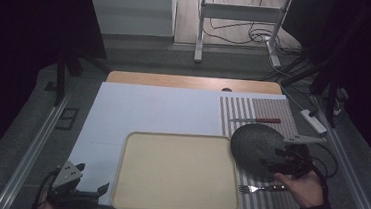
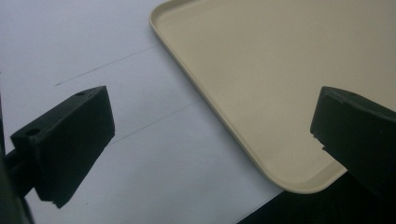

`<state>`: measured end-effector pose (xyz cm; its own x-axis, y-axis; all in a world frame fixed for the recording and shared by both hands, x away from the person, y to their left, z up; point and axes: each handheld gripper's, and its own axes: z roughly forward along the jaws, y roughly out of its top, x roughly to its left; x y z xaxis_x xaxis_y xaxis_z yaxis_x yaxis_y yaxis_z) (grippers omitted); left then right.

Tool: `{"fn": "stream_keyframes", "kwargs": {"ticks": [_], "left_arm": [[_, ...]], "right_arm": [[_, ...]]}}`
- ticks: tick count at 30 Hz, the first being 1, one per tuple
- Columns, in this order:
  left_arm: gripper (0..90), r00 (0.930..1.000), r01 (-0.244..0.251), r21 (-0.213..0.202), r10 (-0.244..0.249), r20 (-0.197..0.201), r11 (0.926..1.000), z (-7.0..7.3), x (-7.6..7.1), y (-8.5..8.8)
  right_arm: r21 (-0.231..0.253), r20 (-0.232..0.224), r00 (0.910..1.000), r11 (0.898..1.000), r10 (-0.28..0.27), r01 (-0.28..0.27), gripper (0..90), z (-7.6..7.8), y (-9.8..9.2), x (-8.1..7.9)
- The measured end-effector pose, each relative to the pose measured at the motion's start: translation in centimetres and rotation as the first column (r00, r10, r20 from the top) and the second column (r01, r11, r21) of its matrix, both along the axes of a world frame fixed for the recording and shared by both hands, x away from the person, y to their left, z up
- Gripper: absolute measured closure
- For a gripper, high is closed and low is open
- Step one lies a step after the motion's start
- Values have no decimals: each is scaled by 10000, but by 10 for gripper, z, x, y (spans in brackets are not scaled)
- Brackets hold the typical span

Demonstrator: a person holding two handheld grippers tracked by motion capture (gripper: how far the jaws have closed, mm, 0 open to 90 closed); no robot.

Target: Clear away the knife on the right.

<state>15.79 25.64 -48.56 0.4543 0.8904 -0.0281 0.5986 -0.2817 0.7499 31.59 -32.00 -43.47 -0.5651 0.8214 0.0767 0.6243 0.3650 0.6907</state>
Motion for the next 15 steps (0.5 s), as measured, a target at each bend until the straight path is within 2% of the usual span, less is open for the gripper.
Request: {"fn": "stream_keyframes", "kwargs": {"ticks": [9,15], "left_arm": [[0,10000,7,-42,-7,2,10000,0,0,0],[0,10000,22,-45,-22,1,10000,0,0,0]], "right_arm": [[-189,-166,9998,9998,-81,78,245,-5,5,27],[-339,-65,9998,9992,-195,193,246,-5,6,42]]}}
